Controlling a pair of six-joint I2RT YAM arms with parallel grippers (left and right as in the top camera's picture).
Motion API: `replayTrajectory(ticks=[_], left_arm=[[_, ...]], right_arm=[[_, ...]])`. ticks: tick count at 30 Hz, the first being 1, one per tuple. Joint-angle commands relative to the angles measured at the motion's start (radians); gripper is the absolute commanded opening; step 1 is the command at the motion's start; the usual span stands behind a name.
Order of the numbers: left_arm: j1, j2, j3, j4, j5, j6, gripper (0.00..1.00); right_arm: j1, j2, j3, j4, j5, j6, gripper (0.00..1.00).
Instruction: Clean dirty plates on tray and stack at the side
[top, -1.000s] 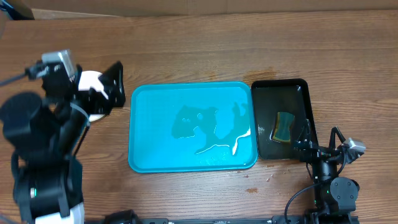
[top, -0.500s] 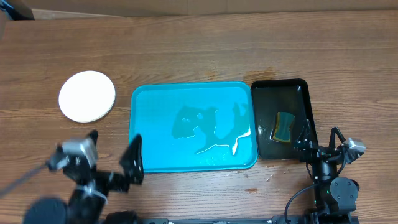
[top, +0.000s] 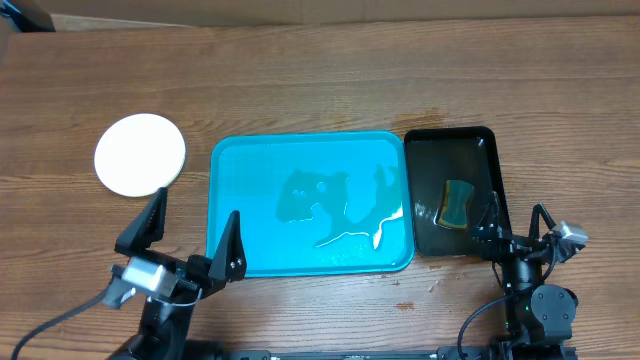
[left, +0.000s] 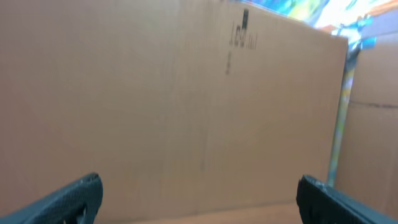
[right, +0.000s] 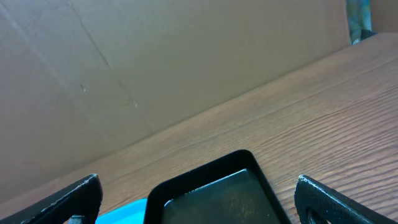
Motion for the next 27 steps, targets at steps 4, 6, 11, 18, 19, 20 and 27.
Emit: replayTrajectory(ticks=[4, 6, 11, 18, 19, 20, 27], left_arm=[[-0.005, -0.077, -0.125, 0.192, -0.171, 0.019, 1.00], [-0.005, -0.091, -0.144, 0.195, -0.212, 0.019, 1.00], [-0.005, -0.096, -0.185, 0.203, -0.239, 0.011, 1.00], [-0.005, -0.096, -0.276, 0.206, -0.239, -0.053, 1.00], [-0.005, -0.096, -0.288, 0.205, -0.239, -0.053, 1.00], [-0.005, -0.096, -0.298, 0.201, -0.239, -0.052, 1.00], [-0.005, -0.096, -0.372, 0.156, -0.220, -0.050, 1.00]], right_arm=[[-0.003, -0.011, -0.011, 0.005, -0.005, 0.005, 1.00], [-0.003, -0.011, -0.011, 0.005, -0.005, 0.005, 1.00], [-0.003, -0.011, -0.011, 0.005, -0.005, 0.005, 1.00], [-0.003, -0.011, -0.011, 0.005, -0.005, 0.005, 1.00], [-0.003, -0.011, -0.011, 0.005, -0.005, 0.005, 1.00], [-0.003, -0.011, -0.011, 0.005, -0.005, 0.005, 1.00], [-0.003, -0.011, -0.011, 0.005, -0.005, 0.005, 1.00]])
